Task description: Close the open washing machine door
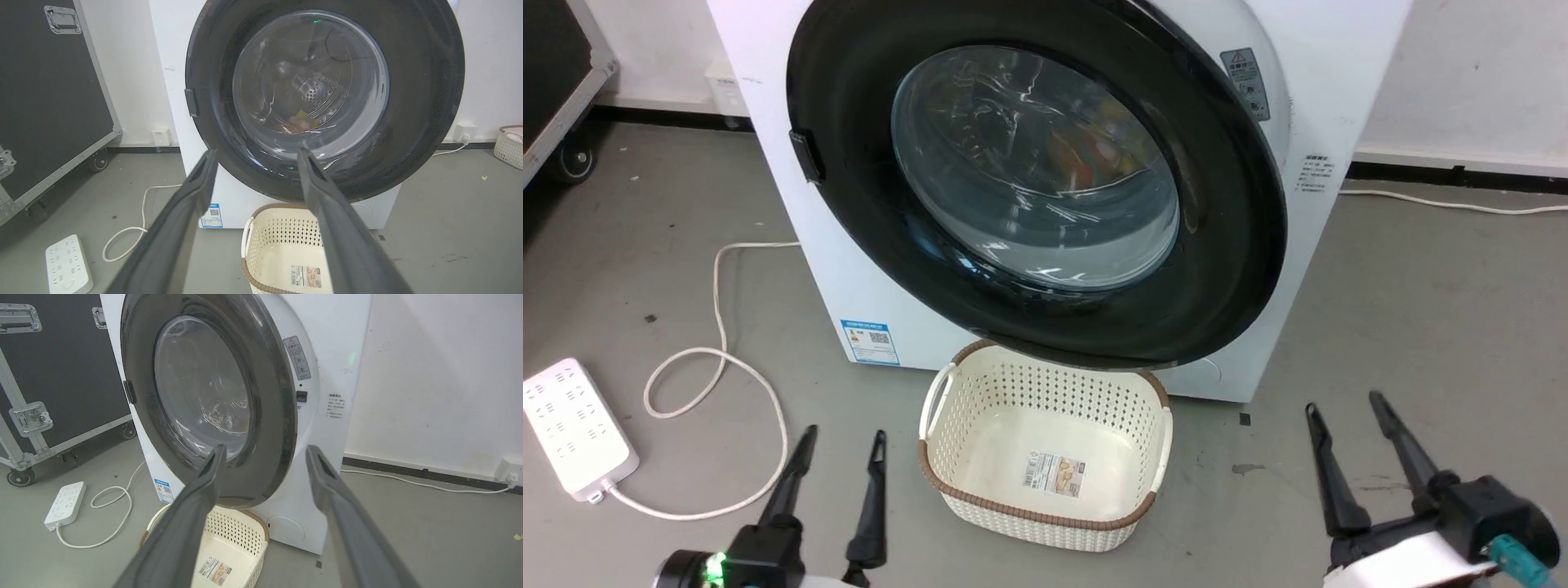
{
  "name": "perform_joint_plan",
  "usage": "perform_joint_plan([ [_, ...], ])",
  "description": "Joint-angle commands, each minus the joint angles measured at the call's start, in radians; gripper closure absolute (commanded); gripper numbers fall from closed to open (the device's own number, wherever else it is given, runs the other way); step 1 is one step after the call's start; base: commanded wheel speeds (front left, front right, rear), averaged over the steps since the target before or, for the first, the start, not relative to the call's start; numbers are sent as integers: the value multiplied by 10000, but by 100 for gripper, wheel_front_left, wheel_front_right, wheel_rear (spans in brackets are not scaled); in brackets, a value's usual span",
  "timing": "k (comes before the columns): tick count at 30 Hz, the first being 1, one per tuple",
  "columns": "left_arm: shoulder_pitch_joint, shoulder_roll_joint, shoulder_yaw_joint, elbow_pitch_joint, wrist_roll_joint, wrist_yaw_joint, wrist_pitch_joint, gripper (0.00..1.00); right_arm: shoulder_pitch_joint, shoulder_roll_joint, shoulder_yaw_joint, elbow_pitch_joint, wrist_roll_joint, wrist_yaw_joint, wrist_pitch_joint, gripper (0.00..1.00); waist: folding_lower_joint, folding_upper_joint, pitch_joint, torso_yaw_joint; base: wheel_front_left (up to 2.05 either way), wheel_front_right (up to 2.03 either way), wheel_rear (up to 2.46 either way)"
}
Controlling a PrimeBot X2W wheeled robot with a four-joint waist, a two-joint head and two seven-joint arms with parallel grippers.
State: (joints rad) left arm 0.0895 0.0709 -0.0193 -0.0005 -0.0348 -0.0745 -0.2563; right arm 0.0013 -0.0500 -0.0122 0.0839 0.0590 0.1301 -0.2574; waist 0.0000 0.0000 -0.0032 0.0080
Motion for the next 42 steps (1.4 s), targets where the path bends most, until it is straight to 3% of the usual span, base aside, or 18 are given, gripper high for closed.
perform_joint_plan([
  [1,84,-44,-29,-52,51,47,-54,0,207,-3,53,59,-68,6,-44,0,0,0,29,36,0,0,0],
  [2,77,-57,-94,-58,111,64,-54,0,219,-3,106,107,-106,6,-44,68,0,0,56,61,0,0,0],
  [3,56,-64,-164,-71,184,79,-54,0,215,-3,135,115,-140,6,-44,100,0,0,91,86,0,0,0],
  [9,-292,-93,-539,-225,403,191,-54,0,-147,-38,528,179,-417,6,-44,100,0,0,755,233,0,0,0],
  [12,-625,-95,-765,-314,519,246,-54,0,-708,-374,875,263,-358,6,-44,100,0,0,1310,362,0,0,0],
  [22,-1713,-150,-1470,-484,426,584,-55,0,-3858,-2680,2281,1284,270,6,-44,100,0,0,3323,939,0,0,0],
  [30,-2247,-170,-1752,-630,394,914,-55,0,-6335,-3951,2923,2680,1553,6,-44,100,0,0,4177,1290,0,0,0],
  [42,-2467,-159,-1985,-558,353,1062,-55,0,-8895,-4444,2896,5049,3779,6,-44,100,0,0,4641,1707,0,0,0],
])
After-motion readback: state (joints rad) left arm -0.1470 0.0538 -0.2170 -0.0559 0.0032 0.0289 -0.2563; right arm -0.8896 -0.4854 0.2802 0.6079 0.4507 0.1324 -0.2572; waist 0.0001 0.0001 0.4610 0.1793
